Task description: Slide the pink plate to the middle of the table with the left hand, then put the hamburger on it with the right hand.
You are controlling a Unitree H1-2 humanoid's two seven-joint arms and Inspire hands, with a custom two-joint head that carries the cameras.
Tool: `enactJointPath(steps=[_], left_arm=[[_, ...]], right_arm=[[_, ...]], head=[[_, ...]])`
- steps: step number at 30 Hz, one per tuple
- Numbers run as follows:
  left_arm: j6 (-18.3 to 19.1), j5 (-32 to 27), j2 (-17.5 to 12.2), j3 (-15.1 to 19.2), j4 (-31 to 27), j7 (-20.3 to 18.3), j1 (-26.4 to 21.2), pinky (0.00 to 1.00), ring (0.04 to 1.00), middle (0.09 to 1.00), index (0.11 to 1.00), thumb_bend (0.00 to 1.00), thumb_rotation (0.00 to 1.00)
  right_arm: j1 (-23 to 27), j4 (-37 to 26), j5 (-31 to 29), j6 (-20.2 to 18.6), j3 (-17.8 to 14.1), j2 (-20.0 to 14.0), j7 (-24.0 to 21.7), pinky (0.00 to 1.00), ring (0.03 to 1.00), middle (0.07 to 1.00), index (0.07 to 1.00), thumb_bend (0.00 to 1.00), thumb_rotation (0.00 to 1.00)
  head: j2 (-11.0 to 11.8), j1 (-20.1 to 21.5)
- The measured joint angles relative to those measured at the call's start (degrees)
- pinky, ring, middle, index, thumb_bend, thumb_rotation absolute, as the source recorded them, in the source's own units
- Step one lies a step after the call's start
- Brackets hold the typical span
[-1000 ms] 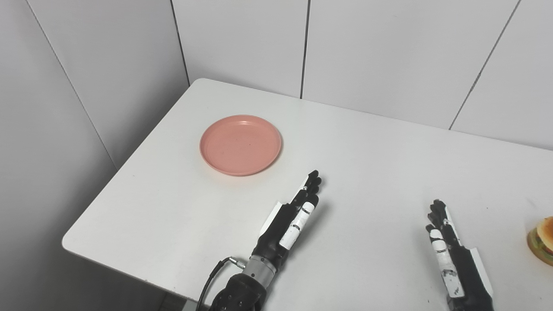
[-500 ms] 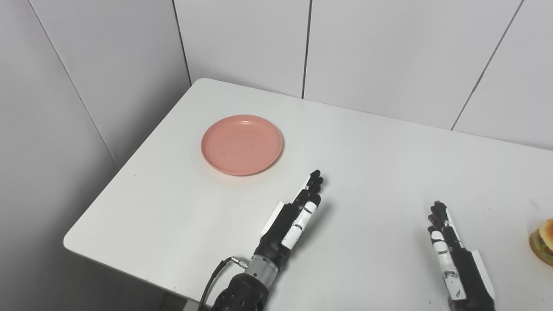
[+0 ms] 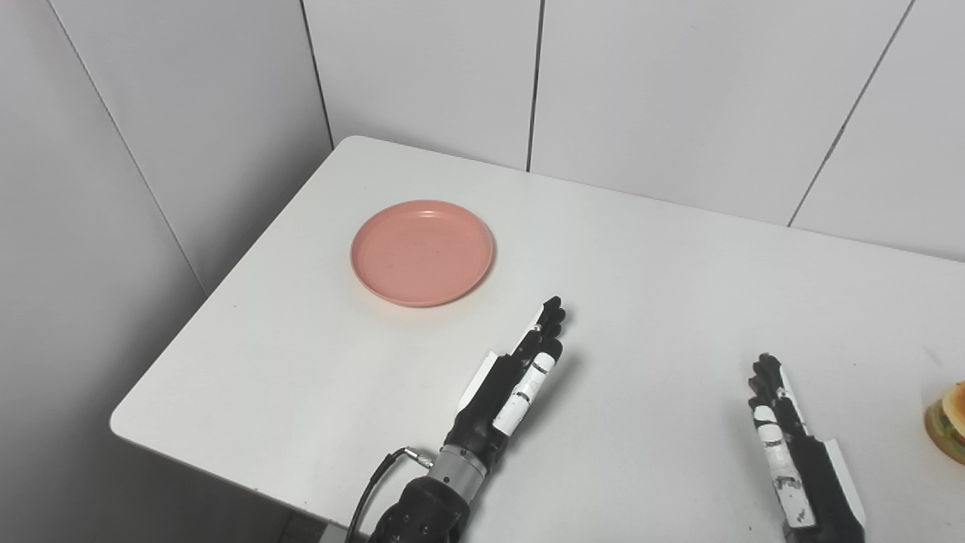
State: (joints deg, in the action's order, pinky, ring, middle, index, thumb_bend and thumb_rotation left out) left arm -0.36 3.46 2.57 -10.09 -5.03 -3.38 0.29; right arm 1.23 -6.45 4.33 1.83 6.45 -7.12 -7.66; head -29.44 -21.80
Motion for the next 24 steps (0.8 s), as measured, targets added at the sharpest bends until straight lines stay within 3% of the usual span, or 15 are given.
enactJointPath(steps=[4, 12, 20, 24], left_arm=[[2.6, -0.3, -0.6, 0.0, -1.2, -0.4, -0.6, 1.0, 1.0, 1.0, 1.0, 0.43, 1.0], [4.4, -3.4, -2.5, 0.7, -1.7, -3.0, -2.5, 1.0, 1.0, 1.0, 1.0, 0.44, 1.0], [10.2, -6.7, -2.8, 2.0, -6.1, -4.7, -3.6, 1.0, 0.999, 1.0, 1.0, 0.46, 1.0], [11.3, -7.1, -3.7, 2.7, -6.6, -5.3, -5.4, 1.0, 0.993, 1.0, 1.0, 0.48, 1.0]], right_arm=[[0.1, -0.2, 0.9, -0.3, 0.0, 0.6, 0.1, 1.0, 1.0, 1.0, 1.0, 0.08, 1.0], [1.1, 0.1, 1.7, -0.5, 0.0, 1.2, 0.3, 1.0, 1.0, 1.0, 1.0, 0.12, 1.0], [1.8, 1.3, 2.1, -0.4, 0.1, 1.4, 1.1, 1.0, 1.0, 1.0, 1.0, 0.14, 1.0], [1.9, 1.3, 2.6, -0.4, 0.2, 1.4, 1.1, 1.0, 1.0, 1.0, 1.0, 0.13, 1.0]], head=[[0.2, -0.1], [0.7, 0.3], [0.8, 0.3], [0.7, 0.4]])
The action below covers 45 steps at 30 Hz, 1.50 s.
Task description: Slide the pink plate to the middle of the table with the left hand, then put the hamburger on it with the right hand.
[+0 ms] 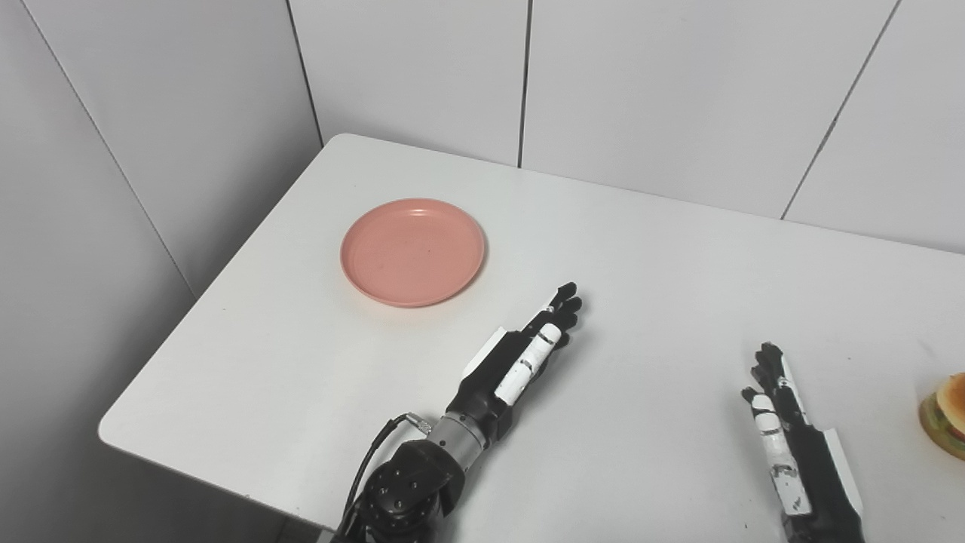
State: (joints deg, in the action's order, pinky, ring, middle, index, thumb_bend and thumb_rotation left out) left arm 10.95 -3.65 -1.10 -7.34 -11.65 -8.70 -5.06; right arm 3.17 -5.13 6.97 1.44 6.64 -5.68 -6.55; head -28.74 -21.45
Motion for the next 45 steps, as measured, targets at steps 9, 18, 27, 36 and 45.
enactJointPath(steps=[9, 18, 27, 36, 45], left_arm=[[3.4, -2.9, -2.2, 4.9, -3.8, -0.2, -5.0, 0.98, 0.982, 0.997, 0.997, 0.48, 1.0], [5.7, -3.0, -4.5, 8.7, -5.8, 1.0, -9.4, 0.97, 0.959, 0.981, 0.985, 0.44, 1.0], [7.8, -4.1, -5.5, 11.6, -5.8, 1.5, -12.9, 0.95, 0.946, 0.964, 0.957, 0.45, 1.0], [7.5, -6.5, -6.8, 15.8, 0.3, 2.5, -17.4, 0.92, 0.916, 0.931, 0.923, 0.43, 1.0], [4.1, -10.2, -10.7, 21.9, 9.3, 2.4, -20.4, 0.93, 0.921, 0.935, 0.927, 0.47, 1.0]], right_arm=[[0.0, 0.0, 0.4, 0.0, 0.0, 0.2, 0.1, 1.0, 1.0, 1.0, 1.0, 0.12, 1.0], [0.0, 0.0, 0.3, 0.0, -0.1, 0.2, 0.1, 1.0, 1.0, 1.0, 1.0, 0.12, 1.0], [0.1, 0.0, 0.2, 0.0, -0.1, 0.2, 0.1, 1.0, 1.0, 1.0, 1.0, 0.12, 1.0], [0.1, -0.1, 0.4, 0.0, 0.0, 0.2, 0.0, 1.0, 1.0, 1.0, 1.0, 0.13, 1.0], [0.0, -0.4, 0.3, 0.0, -0.2, 0.0, -0.1, 1.0, 1.0, 1.0, 1.0, 0.12, 1.0]], head=[[-0.7, 0.2], [-0.8, 0.2], [-0.4, -0.4], [0.2, -0.4], [0.3, -0.5]])
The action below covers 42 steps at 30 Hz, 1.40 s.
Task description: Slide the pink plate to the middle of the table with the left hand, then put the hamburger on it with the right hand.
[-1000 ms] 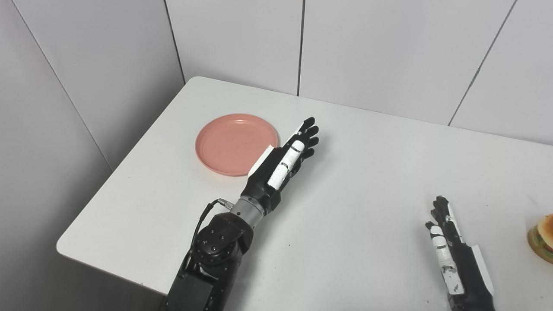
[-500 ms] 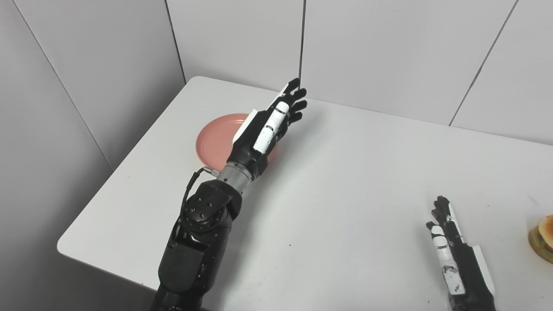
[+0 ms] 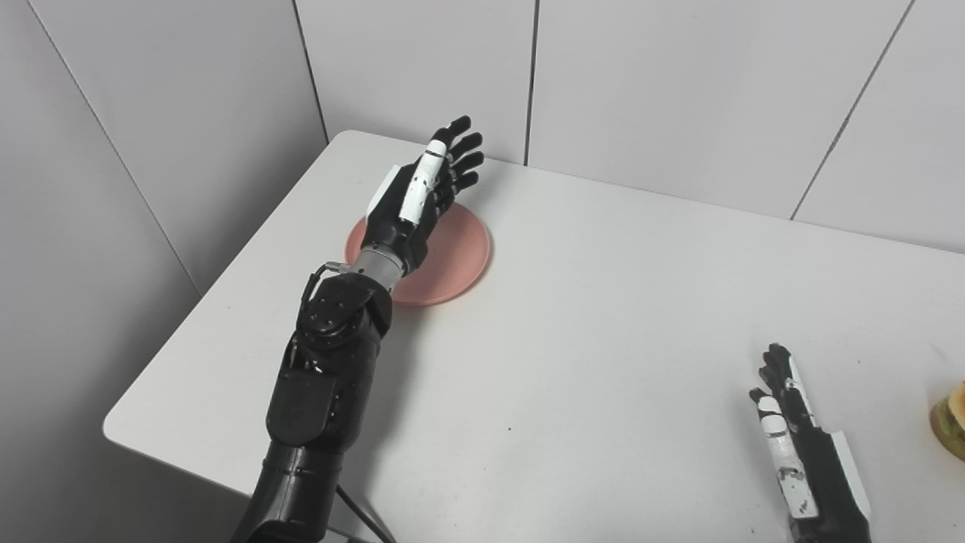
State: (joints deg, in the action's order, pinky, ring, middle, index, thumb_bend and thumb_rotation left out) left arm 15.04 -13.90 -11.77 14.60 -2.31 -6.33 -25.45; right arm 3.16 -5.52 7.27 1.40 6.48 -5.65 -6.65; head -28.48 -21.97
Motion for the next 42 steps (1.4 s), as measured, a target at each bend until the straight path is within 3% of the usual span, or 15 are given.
enactJointPath(steps=[11, 22, 32, 42], left_arm=[[-1.4, -1.6, -3.3, 1.7, 6.6, -0.5, -3.2, 0.9, 0.91, 0.918, 0.916, 0.41, 1.0], [-3.8, -3.5, -6.0, 4.0, 17.9, -0.6, -7.6, 0.9, 0.911, 0.917, 0.897, 0.43, 1.0], [-3.8, -4.8, -7.9, 6.8, 21.4, 1.1, -9.2, 0.89, 0.894, 0.889, 0.891, 0.38, 1.0], [-3.2, -5.3, -8.8, 7.3, 23.4, 1.8, -10.3, 0.89, 0.889, 0.894, 0.89, 0.38, 1.0]], right_arm=[[0.0, 0.0, -0.5, 0.0, 0.0, -0.1, -0.2, 1.0, 1.0, 1.0, 1.0, 0.12, 1.0], [0.0, 0.0, -1.0, 0.0, 0.0, -0.1, -0.3, 1.0, 1.0, 1.0, 1.0, 0.12, 1.0], [0.0, -0.2, -1.2, 0.0, 0.0, -0.3, -0.3, 1.0, 1.0, 1.0, 1.0, 0.1, 1.0], [-0.1, -0.7, -1.6, 0.0, 0.0, -0.3, -0.4, 1.0, 1.0, 1.0, 1.0, 0.1, 1.0]], head=[[-0.2, -0.3], [-0.2, -0.8], [-0.4, -1.1], [-0.8, -1.2]])
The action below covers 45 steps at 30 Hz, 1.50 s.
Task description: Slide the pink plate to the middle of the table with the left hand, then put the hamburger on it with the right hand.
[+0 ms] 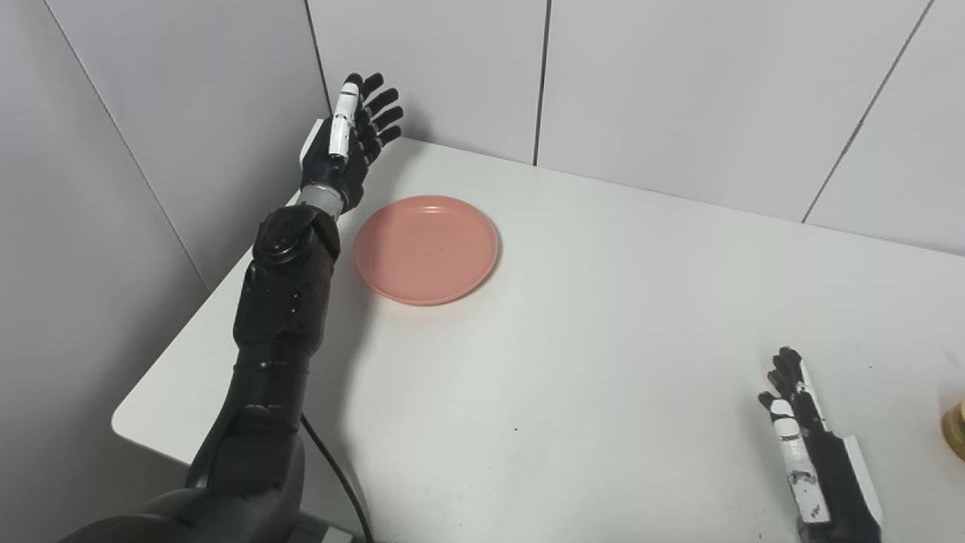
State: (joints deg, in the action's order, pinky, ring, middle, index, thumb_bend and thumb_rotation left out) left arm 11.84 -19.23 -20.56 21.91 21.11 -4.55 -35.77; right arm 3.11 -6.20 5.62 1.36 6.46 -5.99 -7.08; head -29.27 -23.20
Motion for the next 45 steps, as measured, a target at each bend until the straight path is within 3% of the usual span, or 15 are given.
enactJointPath(steps=[12, 38, 45], left_arm=[[-0.1, -1.9, -1.6, 2.0, 3.8, 0.0, 0.0, 0.85, 0.88, 0.885, 0.873, 0.37, 1.0], [-2.8, -4.4, -2.0, 5.2, 14.5, -0.4, 0.0, 0.92, 0.899, 0.901, 0.896, 0.41, 1.0], [-3.5, -4.5, -2.0, 5.6, 16.0, -0.6, 0.0, 0.9, 0.906, 0.902, 0.893, 0.35, 1.0]], right_arm=[[0.0, -0.4, -0.6, -0.8, -0.1, -0.5, -0.9, 1.0, 1.0, 1.0, 1.0, 0.07, 1.0], [0.1, -0.3, -2.1, -0.8, -0.4, -1.1, -1.5, 1.0, 1.0, 1.0, 1.0, 0.07, 1.0], [0.1, -0.3, -2.1, -0.8, -0.4, -1.1, -1.7, 1.0, 1.0, 1.0, 1.0, 0.09, 1.0]], head=[[-0.9, -0.9], [-1.8, -1.6], [-1.8, -1.6]])
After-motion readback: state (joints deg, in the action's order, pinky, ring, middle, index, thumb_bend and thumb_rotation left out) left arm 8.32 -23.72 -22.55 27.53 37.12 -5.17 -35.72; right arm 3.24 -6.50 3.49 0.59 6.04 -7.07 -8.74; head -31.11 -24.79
